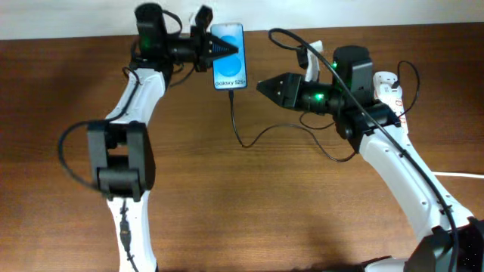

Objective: Plug charger to phone and switch on socket
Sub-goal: 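Release the plug and lower the connected phone onto the table with the left gripper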

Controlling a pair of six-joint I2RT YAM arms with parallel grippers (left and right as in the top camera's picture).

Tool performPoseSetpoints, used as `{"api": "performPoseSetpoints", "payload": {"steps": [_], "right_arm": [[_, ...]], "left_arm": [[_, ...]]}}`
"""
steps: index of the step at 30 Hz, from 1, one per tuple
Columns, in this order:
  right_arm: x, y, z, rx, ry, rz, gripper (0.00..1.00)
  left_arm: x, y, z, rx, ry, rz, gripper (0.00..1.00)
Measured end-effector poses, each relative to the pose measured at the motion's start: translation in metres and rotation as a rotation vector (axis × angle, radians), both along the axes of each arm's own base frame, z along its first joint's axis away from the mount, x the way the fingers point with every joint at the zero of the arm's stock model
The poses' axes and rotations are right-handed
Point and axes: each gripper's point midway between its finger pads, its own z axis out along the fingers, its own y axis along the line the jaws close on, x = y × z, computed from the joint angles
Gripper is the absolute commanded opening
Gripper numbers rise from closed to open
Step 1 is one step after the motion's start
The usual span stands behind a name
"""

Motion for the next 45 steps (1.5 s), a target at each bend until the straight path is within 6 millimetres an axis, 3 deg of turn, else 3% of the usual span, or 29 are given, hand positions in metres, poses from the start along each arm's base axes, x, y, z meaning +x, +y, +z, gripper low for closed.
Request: {"api": "performPoseSetpoints", "payload": {"steps": [2, 3, 8, 10, 12, 16, 21, 24, 29, 32, 39, 45], "right_arm": [[-0.002, -0.006, -0.011, -0.026, 0.038, -0.005, 0.47], [-0.005, -0.009, -0.02, -0.051, 0.068, -0.011, 0.48], [-0.009, -0.022, -0.044, -0.149, 0.113, -0.045, 0.49], [-0.009, -0.026, -0.049, -0.178, 0.117, -0.056, 0.53], [-0.009, -0.03, -0.055, -0.21, 0.125, -0.07, 0.54], [-0.009, -0.033, -0.059, -0.232, 0.13, -0.078, 0.54], [-0.009, -0.036, -0.063, -0.255, 0.132, -0.085, 0.55], [-0.009, -0.036, -0.064, -0.26, 0.133, -0.087, 0.55], [-0.009, -0.039, -0.068, -0.279, 0.143, -0.1, 0.55], [-0.011, -0.04, -0.07, -0.287, 0.15, -0.096, 0.55], [-0.015, -0.041, -0.074, -0.301, 0.165, -0.089, 0.63], [-0.015, -0.041, -0.074, -0.302, 0.164, -0.088, 0.63]], "left_arm": [[0.005, -0.002, -0.028, 0.003, 0.019, -0.002, 0.0], [0.005, -0.003, -0.033, 0.003, 0.012, -0.004, 0.0], [0.009, -0.008, -0.036, 0.004, -0.072, 0.014, 0.0], [0.023, -0.008, -0.046, 0.044, -0.029, 0.106, 0.0], [0.043, -0.003, -0.074, 0.142, 0.111, 0.259, 0.0], [0.048, 0.003, -0.101, 0.235, 0.169, 0.335, 0.0], [0.029, 0.01, -0.133, 0.356, 0.244, 0.328, 0.0], [0.004, 0.019, -0.154, 0.517, 0.325, 0.305, 0.0], [-0.015, 0.02, -0.13, 0.788, 0.079, 0.204, 0.0], [-0.042, 0.025, -0.139, 0.864, 0.028, 0.078, 0.0], [-0.032, 0.063, -0.166, 0.93, 0.001, 0.075, 0.0], [-0.028, 0.071, -0.206, 0.963, 0.055, 0.07, 0.0]]}}
